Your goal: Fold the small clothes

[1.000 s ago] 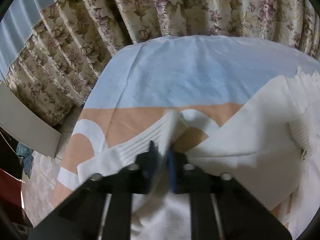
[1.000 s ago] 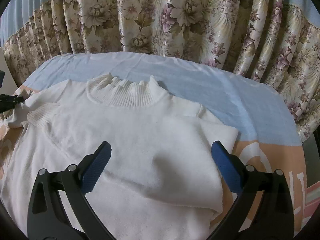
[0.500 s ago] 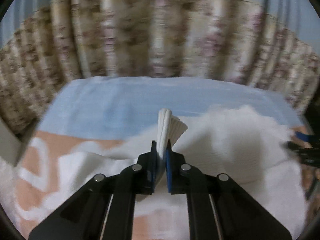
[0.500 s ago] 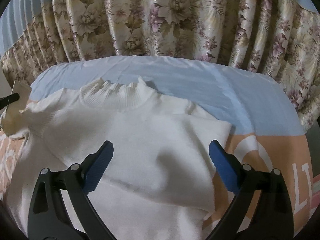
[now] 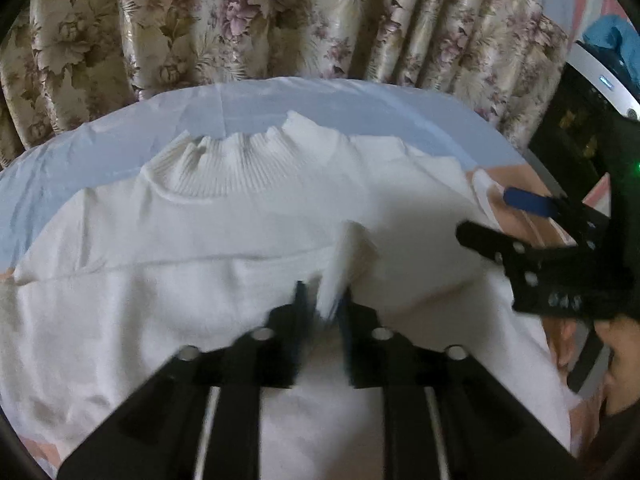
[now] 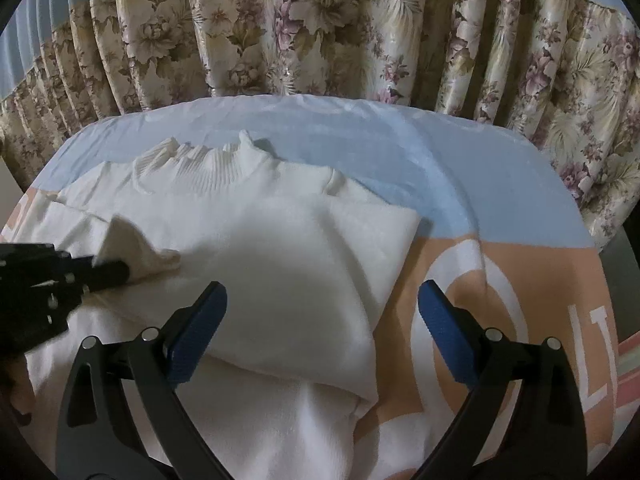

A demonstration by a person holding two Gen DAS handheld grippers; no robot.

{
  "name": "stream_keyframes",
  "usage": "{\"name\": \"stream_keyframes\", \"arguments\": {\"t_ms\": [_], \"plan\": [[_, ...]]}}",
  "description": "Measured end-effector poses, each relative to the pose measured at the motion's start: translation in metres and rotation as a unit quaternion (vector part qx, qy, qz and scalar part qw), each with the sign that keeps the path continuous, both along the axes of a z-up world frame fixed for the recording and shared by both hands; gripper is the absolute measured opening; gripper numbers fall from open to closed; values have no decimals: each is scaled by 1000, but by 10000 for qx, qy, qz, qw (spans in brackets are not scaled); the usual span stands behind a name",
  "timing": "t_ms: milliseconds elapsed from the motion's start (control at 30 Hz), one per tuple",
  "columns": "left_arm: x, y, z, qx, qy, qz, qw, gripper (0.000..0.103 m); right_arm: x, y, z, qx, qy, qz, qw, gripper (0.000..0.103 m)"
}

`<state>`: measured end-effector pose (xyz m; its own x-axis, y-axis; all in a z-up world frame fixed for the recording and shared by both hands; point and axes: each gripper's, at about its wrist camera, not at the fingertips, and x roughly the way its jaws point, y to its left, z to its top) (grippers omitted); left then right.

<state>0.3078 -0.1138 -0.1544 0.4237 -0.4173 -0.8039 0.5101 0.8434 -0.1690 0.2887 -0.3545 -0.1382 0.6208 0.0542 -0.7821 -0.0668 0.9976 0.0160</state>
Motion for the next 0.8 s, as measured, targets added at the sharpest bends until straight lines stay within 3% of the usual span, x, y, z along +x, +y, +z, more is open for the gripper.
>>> {"name": "stream_keyframes", "arguments": {"t_ms": [67, 100, 167, 300, 467, 533, 567, 633, 667, 700, 800], "plan": [[-7, 16, 11, -163, -44, 77, 9998, 68, -1, 0, 6, 125, -34, 15, 9999, 96], [-10, 25, 18, -253, -98, 136, 9995, 70, -2, 1, 9, 201, -67, 32, 9998, 96], [-17, 44, 30, -282, -258, 234, 9990, 71, -1, 8, 16, 468, -103, 159, 9987, 96], [-12, 76, 30, 368, -585, 684, 9953, 71, 8, 36, 16, 766, 126, 513, 9957, 96], [6, 107, -1, 776, -330, 1144, 9898, 71, 16, 86, -6, 611, 670, 1089, 9899, 82], [6, 113, -7, 768, -290, 1167, 9898, 71, 17, 96, -14, 627, 835, 1208, 9872, 65], [6, 115, -10, 755, -261, 1179, 9898, 71, 17, 99, -15, 652, 845, 1234, 9866, 62], [4, 115, -12, 751, -286, 1176, 9898, 71, 16, 101, -14, 687, 783, 1301, 9860, 43], [5, 115, -12, 763, -307, 1165, 9898, 71, 17, 102, -13, 626, 725, 1305, 9868, 40], [4, 116, -12, 760, -326, 1169, 9897, 71, 18, 102, -12, 626, 701, 1325, 9867, 27], [3, 119, -5, 613, -400, 1222, 9898, 71, 16, 97, -6, 596, 437, 1362, 9879, 17]]}}
